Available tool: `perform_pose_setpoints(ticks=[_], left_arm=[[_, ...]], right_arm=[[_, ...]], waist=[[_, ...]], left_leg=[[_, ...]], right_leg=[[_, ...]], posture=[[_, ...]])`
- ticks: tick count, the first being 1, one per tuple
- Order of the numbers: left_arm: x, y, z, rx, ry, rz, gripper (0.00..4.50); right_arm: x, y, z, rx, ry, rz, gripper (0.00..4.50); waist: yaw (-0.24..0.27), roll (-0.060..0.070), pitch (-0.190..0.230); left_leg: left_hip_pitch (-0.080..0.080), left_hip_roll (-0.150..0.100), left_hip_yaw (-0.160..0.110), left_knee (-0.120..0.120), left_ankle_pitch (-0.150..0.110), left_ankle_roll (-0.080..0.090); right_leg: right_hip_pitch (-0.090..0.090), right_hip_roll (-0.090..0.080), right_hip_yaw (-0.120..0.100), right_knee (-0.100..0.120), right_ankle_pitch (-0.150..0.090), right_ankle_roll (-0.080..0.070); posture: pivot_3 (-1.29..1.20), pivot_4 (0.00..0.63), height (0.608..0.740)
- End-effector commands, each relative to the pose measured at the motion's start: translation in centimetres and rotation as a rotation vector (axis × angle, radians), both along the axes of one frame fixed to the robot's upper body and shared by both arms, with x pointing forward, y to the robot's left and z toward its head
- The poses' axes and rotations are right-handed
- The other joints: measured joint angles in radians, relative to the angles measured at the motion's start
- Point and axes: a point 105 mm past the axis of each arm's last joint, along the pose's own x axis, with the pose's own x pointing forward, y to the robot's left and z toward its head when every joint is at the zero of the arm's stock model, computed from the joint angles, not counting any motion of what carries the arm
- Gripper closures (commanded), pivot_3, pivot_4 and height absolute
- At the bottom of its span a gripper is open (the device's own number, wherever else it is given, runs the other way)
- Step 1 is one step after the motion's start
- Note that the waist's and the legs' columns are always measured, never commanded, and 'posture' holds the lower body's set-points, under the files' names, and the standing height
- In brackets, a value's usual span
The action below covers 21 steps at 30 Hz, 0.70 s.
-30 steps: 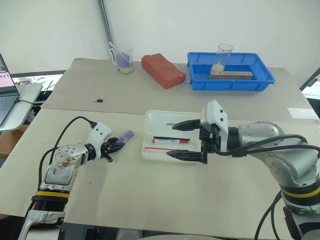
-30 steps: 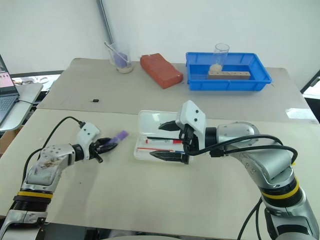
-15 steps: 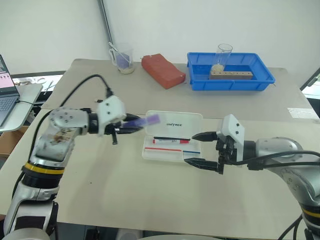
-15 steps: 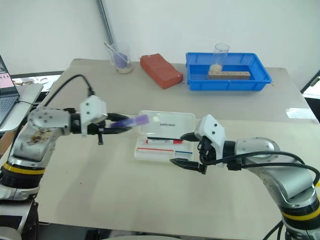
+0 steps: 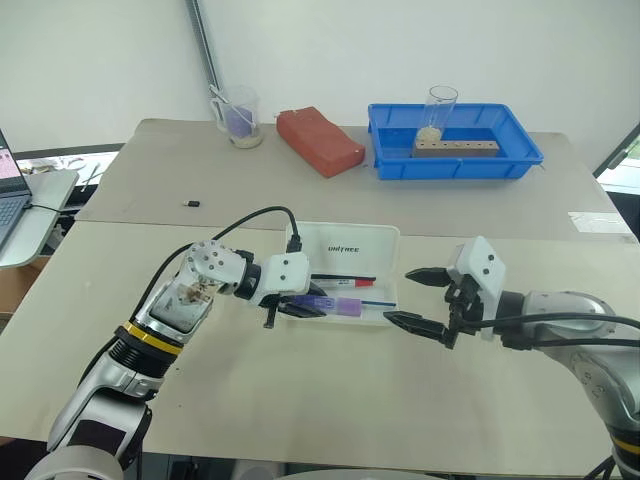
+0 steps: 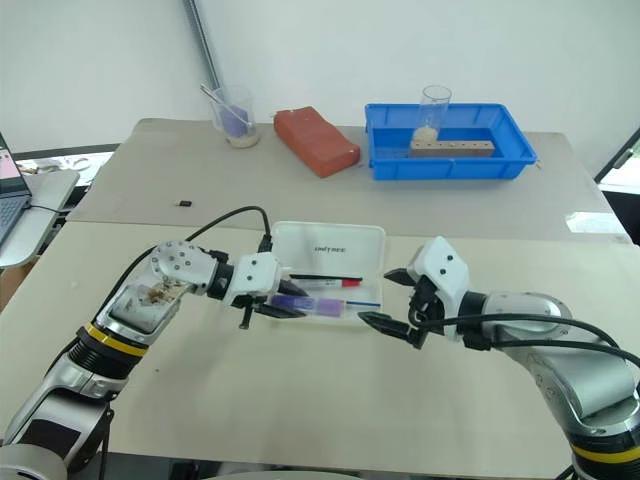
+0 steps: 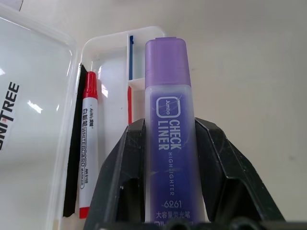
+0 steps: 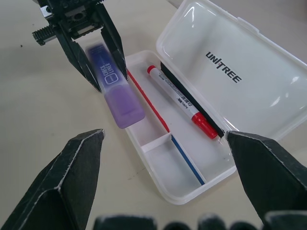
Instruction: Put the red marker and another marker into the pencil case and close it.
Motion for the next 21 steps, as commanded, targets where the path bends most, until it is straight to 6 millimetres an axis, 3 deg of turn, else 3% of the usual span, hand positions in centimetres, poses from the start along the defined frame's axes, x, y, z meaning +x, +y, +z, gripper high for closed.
perform_pose_setpoints(ticks=[1, 14, 21], left_arm=[[0.5, 0.4, 0.0, -0.003, -0.031, 0.017, 3.56], [1.3, 0.4, -0.8, 0.002, -0.018, 0.032, 3.56], [0.9, 0.0, 0.7, -0.039, -0.021, 0.020, 0.21]], right_arm=[[-0.4, 0.0, 1.3, 0.023, -0.061, -0.021, 0.00], [-0.4, -0.2, 1.4, 0.024, -0.061, -0.043, 0.00], [0.0, -1.5, 0.8, 0.008, -0.046, -0.084, 0.00]], waist=[[0.002, 0.000, 0.000], [0.001, 0.000, 0.000], [0.001, 0.000, 0.000]], left_leg=[[0.000, 0.000, 0.000, 0.000, 0.000, 0.000], [0.000, 0.000, 0.000, 0.000, 0.000, 0.000], [0.000, 0.000, 0.000, 0.000, 0.000, 0.000]], right_leg=[[0.000, 0.000, 0.000, 0.000, 0.000, 0.000], [0.000, 0.000, 0.000, 0.000, 0.000, 0.000], [0.000, 0.000, 0.000, 0.000, 0.000, 0.000]], posture=[[0.00, 0.150, 0.740], [0.00, 0.150, 0.740], [0.00, 0.150, 0.740]])
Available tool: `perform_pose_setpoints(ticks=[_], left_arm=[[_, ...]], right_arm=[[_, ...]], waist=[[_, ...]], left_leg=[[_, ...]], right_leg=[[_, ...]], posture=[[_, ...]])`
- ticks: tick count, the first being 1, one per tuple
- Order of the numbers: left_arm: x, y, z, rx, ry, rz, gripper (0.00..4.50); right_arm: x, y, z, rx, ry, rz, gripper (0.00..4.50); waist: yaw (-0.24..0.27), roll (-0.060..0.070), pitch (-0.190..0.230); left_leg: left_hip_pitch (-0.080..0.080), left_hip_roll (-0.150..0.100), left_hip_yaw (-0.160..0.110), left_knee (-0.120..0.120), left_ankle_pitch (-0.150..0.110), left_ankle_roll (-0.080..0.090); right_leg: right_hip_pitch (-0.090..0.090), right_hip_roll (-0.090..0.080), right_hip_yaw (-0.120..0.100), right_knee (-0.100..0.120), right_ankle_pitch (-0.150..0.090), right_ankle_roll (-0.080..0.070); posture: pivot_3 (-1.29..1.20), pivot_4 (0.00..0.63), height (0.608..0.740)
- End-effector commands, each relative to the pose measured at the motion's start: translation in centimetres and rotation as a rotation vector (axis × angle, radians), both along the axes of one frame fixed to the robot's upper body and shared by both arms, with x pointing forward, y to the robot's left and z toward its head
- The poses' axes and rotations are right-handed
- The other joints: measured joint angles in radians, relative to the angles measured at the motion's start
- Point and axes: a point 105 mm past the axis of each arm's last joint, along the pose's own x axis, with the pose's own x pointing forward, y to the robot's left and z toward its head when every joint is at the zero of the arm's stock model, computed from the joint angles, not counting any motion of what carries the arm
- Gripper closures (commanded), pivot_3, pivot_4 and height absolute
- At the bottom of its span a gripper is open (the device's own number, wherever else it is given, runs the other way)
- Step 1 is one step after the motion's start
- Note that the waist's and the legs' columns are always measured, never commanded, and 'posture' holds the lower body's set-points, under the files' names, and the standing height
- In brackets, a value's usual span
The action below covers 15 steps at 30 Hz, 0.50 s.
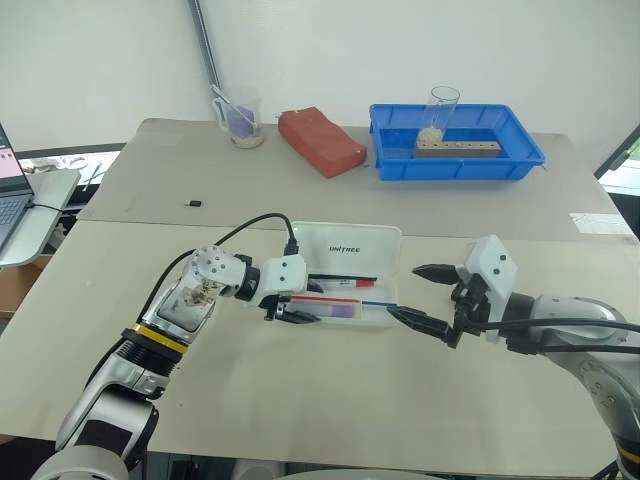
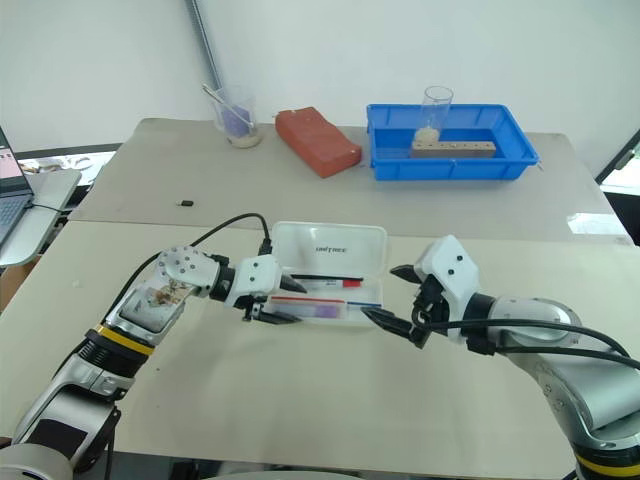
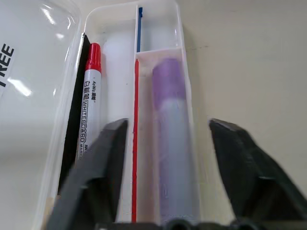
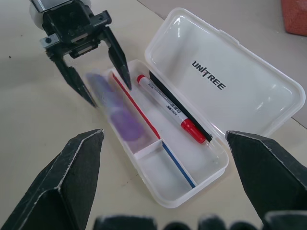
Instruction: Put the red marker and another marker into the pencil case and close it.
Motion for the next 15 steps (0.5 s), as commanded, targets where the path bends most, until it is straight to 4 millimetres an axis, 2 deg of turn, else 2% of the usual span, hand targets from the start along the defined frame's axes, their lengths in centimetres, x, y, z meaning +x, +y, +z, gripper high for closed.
perform_pose_setpoints(ticks=[1, 4, 6, 9, 15], left_arm=[[0.1, -0.4, 2.3, -0.038, -0.057, -0.014, 0.05], [0.0, -0.7, 3.8, -0.050, -0.103, -0.030, 0.05], [-0.3, -1.4, 5.7, -0.081, -0.144, -0.056, 0.05], [-1.0, -2.2, 7.5, -0.114, -0.181, -0.099, 0.05], [-3.1, -4.0, 10.1, -0.224, -0.203, -0.210, 0.05]], right_arm=[[0.3, -1.3, 0.3, -0.016, -0.021, -0.038, 0.00], [0.8, -2.9, -0.6, -0.042, -0.004, -0.088, 0.00], [1.4, -4.9, -1.5, -0.077, 0.020, -0.160, 0.00], [2.2, -7.3, -2.4, -0.128, 0.040, -0.250, 0.00], [3.5, -9.8, -3.8, -0.200, 0.084, -0.335, 0.00]], waist=[[0.001, 0.000, 0.000], [0.002, 0.000, 0.000], [0.004, 0.000, 0.000], [0.005, 0.000, 0.000], [0.000, 0.001, 0.001]], left_leg=[[0.000, 0.000, 0.000, 0.000, 0.000, 0.000], [0.000, 0.000, 0.000, 0.001, 0.000, 0.000], [0.000, -0.001, 0.000, 0.001, 0.000, 0.000], [0.000, -0.001, 0.000, 0.002, 0.000, 0.000], [0.000, -0.001, -0.001, 0.002, 0.000, 0.000]], right_leg=[[0.000, 0.000, 0.000, 0.000, 0.000, 0.000], [0.001, 0.000, 0.000, 0.000, 0.000, 0.000], [0.001, 0.000, 0.000, 0.000, 0.000, 0.000], [0.001, 0.000, 0.000, 0.000, 0.000, 0.000], [0.001, 0.000, 0.000, 0.000, 0.000, 0.001]], posture=[[0.00, 0.150, 0.740], [0.00, 0.150, 0.740], [0.00, 0.150, 0.740], [0.00, 0.150, 0.740], [0.00, 0.150, 0.740]])
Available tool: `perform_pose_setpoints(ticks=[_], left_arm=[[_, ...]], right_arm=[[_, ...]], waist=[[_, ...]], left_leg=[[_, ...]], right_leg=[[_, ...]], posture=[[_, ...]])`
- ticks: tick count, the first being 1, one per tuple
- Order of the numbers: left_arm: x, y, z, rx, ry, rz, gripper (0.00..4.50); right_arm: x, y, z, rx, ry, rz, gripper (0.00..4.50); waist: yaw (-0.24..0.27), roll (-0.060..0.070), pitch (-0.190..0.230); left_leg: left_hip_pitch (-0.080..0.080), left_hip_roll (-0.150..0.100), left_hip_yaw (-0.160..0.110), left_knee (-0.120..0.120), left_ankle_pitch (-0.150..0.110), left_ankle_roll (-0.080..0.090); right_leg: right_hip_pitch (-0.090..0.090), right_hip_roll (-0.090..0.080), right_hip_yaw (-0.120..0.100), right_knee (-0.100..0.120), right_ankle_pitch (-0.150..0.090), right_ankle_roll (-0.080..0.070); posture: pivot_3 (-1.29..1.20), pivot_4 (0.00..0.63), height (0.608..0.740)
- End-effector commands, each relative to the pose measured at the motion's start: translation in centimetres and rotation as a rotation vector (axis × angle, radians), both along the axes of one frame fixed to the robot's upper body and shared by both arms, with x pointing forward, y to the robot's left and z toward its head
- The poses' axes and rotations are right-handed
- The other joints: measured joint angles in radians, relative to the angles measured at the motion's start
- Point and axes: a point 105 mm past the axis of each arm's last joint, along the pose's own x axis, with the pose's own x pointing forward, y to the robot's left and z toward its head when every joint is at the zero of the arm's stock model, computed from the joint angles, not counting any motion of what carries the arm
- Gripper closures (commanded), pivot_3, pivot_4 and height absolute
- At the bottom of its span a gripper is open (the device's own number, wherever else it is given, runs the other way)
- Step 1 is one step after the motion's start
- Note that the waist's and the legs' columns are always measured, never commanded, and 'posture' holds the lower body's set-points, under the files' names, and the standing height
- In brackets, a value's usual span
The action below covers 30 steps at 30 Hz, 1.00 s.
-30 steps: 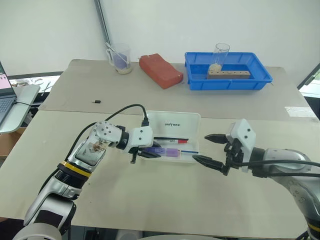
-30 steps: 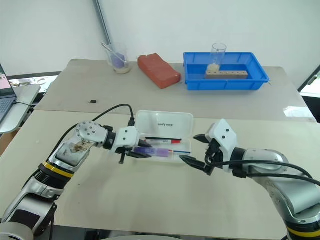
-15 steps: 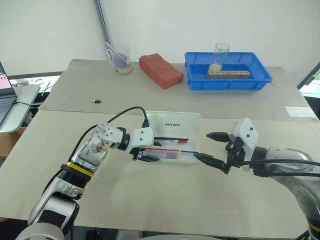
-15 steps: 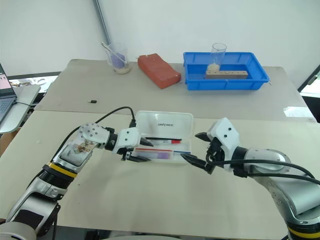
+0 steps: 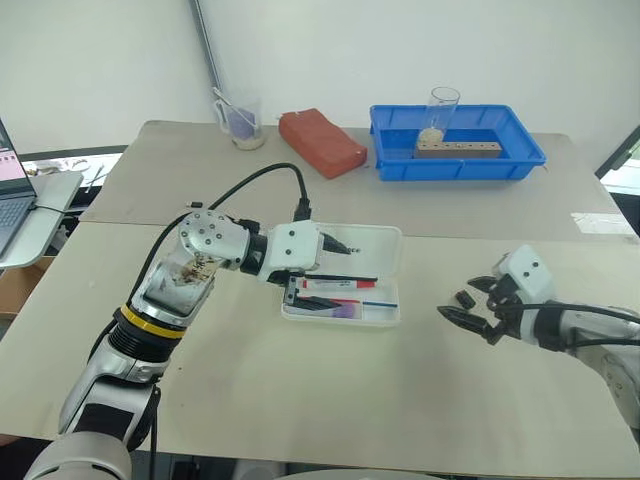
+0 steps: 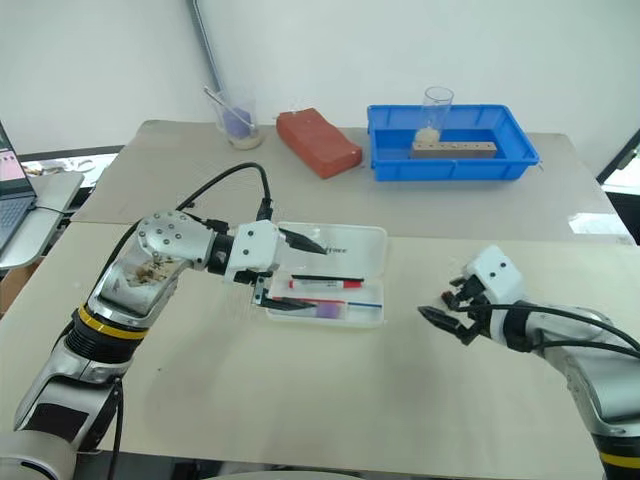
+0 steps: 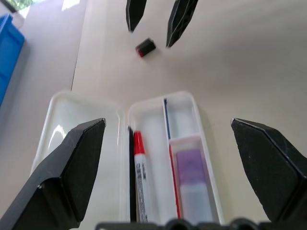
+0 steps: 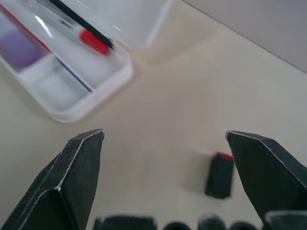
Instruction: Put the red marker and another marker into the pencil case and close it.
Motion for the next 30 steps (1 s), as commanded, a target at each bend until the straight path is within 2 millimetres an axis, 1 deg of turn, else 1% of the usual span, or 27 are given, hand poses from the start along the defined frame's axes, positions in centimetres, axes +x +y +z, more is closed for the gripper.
perform_pose_setpoints(ticks=[1, 6, 8, 11, 15, 17, 18, 21, 23, 24, 27, 30], left_arm=[[-1.4, -1.0, 2.5, -0.069, -0.043, -0.079, 0.05], [-2.0, -1.5, 3.0, -0.081, -0.038, -0.106, 0.05], [-2.2, -1.5, 3.0, -0.079, -0.038, -0.111, 0.05], [-2.2, -1.3, 2.9, -0.068, -0.037, -0.105, 0.05], [-2.4, -1.1, 2.9, -0.065, -0.035, -0.099, 0.00], [-2.4, -1.1, 2.9, -0.067, -0.033, -0.092, 0.00], [-2.3, -1.0, 3.0, -0.071, -0.030, -0.083, 0.00], [-2.1, -0.7, 3.0, -0.068, -0.032, -0.062, 0.00], [-1.9, -0.3, 3.1, -0.068, -0.032, -0.051, 0.00], [-1.9, -0.1, 3.3, -0.070, -0.026, -0.042, 0.00], [-1.4, 0.8, 3.3, -0.077, 0.044, 0.010, 0.00], [-1.4, 2.0, 3.1, -0.060, 0.110, 0.036, 0.00]], right_arm=[[1.1, -0.9, 0.7, -0.048, -0.032, -0.022, 0.00], [2.1, -1.7, -0.8, -0.032, 0.014, -0.066, 0.00], [2.4, -2.3, -1.7, -0.036, 0.048, -0.101, 0.00], [2.8, -2.7, -2.3, -0.032, 0.060, -0.121, 0.00], [2.7, -2.8, -2.7, -0.031, 0.062, -0.124, 1.15], [2.8, -2.6, -2.7, -0.028, 0.057, -0.118, 1.89], [2.8, -2.4, -2.6, -0.022, 0.056, -0.110, 2.13], [2.8, -2.0, -2.5, -0.023, 0.044, -0.087, 3.26], [2.8, -1.2, -1.8, -0.023, 0.022, -0.036, 3.96], [2.8, -0.5, -1.3, -0.015, 0.005, 0.005, 4.21], [2.1, 3.4, 1.0, 0.042, -0.044, 0.210, 4.23], [1.2, 6.4, 2.2, 0.051, -0.050, 0.363, 4.23]], waist=[[-0.002, 0.000, 0.000], [-0.003, 0.000, 0.000], [0.000, 0.000, 0.000], [0.000, 0.001, 0.001], [-0.001, 0.001, 0.001], [-0.001, 0.001, 0.001], [-0.001, 0.001, 0.001], [-0.001, 0.001, 0.001], [-0.002, 0.001, 0.001], [-0.002, 0.001, 0.001], [-0.004, 0.004, 0.002], [-0.008, 0.004, 0.002]], left_leg=[[0.000, 0.000, 0.000, 0.000, 0.000, 0.000], [0.000, 0.000, -0.001, 0.001, 0.000, 0.000], [0.000, -0.001, -0.001, 0.002, 0.000, 0.000], [0.000, -0.003, -0.004, 0.003, 0.000, 0.000], [0.002, -0.004, -0.006, 0.004, 0.000, 0.000], [0.002, -0.004, -0.007, 0.004, 0.000, 0.000], [0.002, -0.004, -0.007, 0.004, 0.000, 0.000], [0.002, -0.004, -0.007, 0.004, 0.000, 0.000], [0.002, -0.004, -0.008, 0.004, 0.000, 0.000], [0.002, -0.004, -0.008, 0.004, 0.000, 0.000], [0.002, -0.005, -0.008, 0.004, 0.000, 0.000], [0.002, -0.004, -0.009, 0.004, 0.000, 0.000]], right_leg=[[0.000, 0.000, 0.000, 0.000, 0.000, 0.000], [0.001, 0.000, 0.000, 0.000, 0.000, 0.000], [0.002, 0.000, 0.000, 0.000, 0.000, 0.001], [0.005, 0.000, 0.001, -0.001, -0.001, 0.002], [0.009, 0.000, 0.001, -0.002, -0.002, 0.003], [0.010, 0.000, 0.000, -0.002, -0.002, 0.004], [0.011, 0.000, 0.000, -0.002, -0.002, 0.004], [0.011, 0.000, 0.000, -0.003, -0.003, 0.004], [0.011, 0.000, 0.000, -0.003, -0.003, 0.004], [0.011, 0.000, 0.000, -0.003, -0.003, 0.004], [0.011, 0.000, 0.000, -0.002, -0.003, 0.004], [0.011, 0.001, 0.001, -0.002, -0.004, 0.006]], posture=[[0.00, 0.150, 0.740], [0.00, 0.150, 0.740], [0.00, 0.150, 0.740], [0.00, 0.150, 0.740], [0.00, 0.150, 0.740], [0.00, 0.150, 0.740], [0.00, 0.150, 0.740], [0.00, 0.150, 0.740], [0.00, 0.150, 0.740], [0.00, 0.150, 0.740], [0.00, 0.150, 0.740], [0.00, 0.150, 0.740]])
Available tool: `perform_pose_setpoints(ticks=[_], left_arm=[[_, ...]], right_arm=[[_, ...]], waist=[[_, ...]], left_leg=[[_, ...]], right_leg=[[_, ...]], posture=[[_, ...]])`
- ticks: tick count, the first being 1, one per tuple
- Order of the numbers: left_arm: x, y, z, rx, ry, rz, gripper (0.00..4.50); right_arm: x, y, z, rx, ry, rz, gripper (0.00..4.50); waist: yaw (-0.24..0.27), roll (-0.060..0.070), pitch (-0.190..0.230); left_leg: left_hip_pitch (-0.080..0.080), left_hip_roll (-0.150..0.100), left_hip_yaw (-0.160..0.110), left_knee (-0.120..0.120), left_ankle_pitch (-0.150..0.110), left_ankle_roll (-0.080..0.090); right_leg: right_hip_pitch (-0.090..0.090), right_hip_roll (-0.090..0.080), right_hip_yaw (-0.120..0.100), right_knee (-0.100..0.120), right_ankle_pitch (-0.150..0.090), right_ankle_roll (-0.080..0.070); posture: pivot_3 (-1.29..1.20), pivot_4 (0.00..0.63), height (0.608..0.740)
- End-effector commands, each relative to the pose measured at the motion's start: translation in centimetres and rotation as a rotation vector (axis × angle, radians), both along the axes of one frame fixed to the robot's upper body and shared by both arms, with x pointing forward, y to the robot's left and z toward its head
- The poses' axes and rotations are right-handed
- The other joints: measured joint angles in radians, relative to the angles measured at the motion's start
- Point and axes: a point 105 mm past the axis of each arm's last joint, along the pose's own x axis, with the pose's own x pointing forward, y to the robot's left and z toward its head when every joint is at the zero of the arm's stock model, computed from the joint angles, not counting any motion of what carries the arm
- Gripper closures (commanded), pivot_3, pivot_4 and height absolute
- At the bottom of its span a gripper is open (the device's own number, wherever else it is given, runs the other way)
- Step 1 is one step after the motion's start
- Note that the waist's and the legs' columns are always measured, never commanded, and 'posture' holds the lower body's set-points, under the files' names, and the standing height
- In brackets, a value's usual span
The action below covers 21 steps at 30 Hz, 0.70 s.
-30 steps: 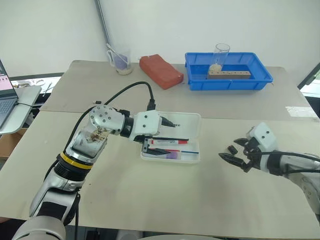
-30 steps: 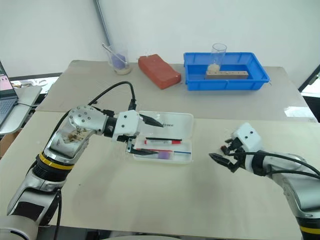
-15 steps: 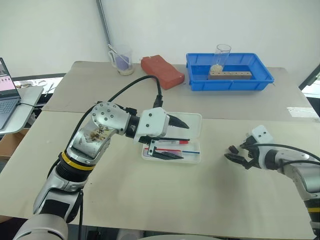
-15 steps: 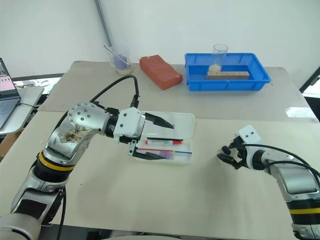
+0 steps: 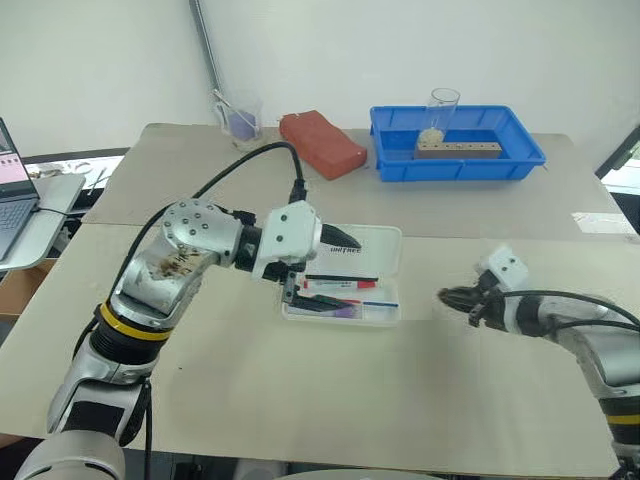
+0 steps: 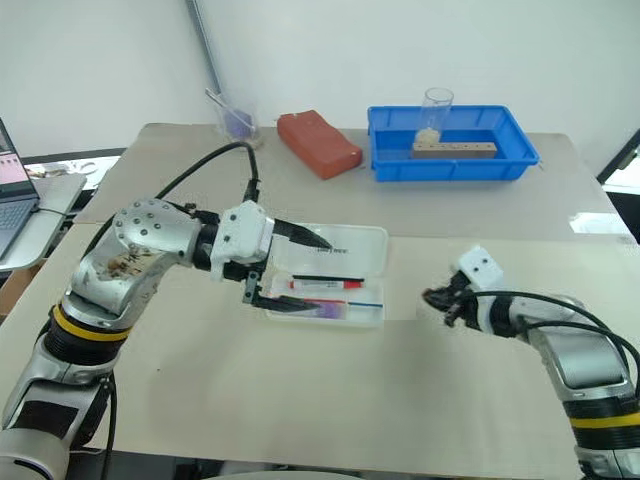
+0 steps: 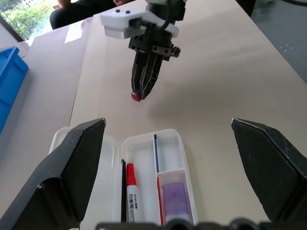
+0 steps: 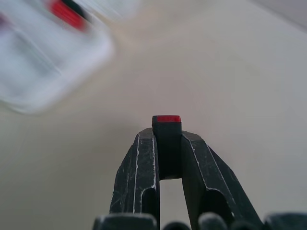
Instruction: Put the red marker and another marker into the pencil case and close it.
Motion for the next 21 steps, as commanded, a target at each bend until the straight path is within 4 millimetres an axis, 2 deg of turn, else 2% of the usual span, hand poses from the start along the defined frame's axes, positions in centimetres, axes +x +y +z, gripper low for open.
perform_pose_setpoints(ticks=[1, 4, 6, 13, 21], left_arm=[[-0.3, 1.7, 0.4, 0.011, 0.055, 0.019, 0.00], [-0.9, 2.8, -0.6, 0.098, 0.081, 0.004, 0.00], [-1.4, 3.1, -1.1, 0.127, 0.084, -0.008, 0.00], [-1.8, 2.7, -1.3, 0.107, 0.080, 0.000, 0.00], [-1.6, 3.0, -1.5, 0.103, 0.073, 0.028, 0.00]], right_arm=[[-1.0, 3.9, 2.5, 0.009, -0.063, 0.211, 4.23], [-1.4, 6.1, 2.3, 0.004, -0.047, 0.320, 4.23], [-1.2, 6.6, 1.7, -0.022, -0.046, 0.353, 4.23], [-0.4, 7.4, 0.5, -0.081, -0.041, 0.413, 4.23], [-0.3, 7.1, 0.0, -0.104, -0.036, 0.421, 4.23]], waist=[[-0.001, 0.000, 0.000], [0.001, 0.001, 0.000], [0.006, 0.000, 0.001], [0.020, 0.000, 0.001], [0.018, 0.000, 0.001]], left_leg=[[0.000, 0.000, -0.001, 0.000, 0.000, 0.000], [0.000, 0.000, -0.001, -0.001, 0.000, 0.000], [0.001, 0.000, -0.001, -0.001, 0.000, 0.000], [-0.001, -0.001, -0.001, 0.003, 0.000, 0.000], [-0.001, 0.000, -0.001, 0.003, 0.000, 0.001]], right_leg=[[0.000, 0.000, 0.000, 0.000, 0.000, 0.000], [0.000, 0.001, 0.000, 0.000, 0.000, -0.001], [0.000, 0.001, 0.000, 0.000, -0.001, -0.002], [0.001, -0.001, 0.000, 0.000, 0.000, -0.003], [0.001, 0.000, 0.000, 0.001, 0.000, -0.004]], posture=[[0.00, 0.150, 0.740], [0.00, 0.150, 0.740], [0.00, 0.150, 0.740], [0.00, 0.150, 0.740], [0.00, 0.150, 0.740]])
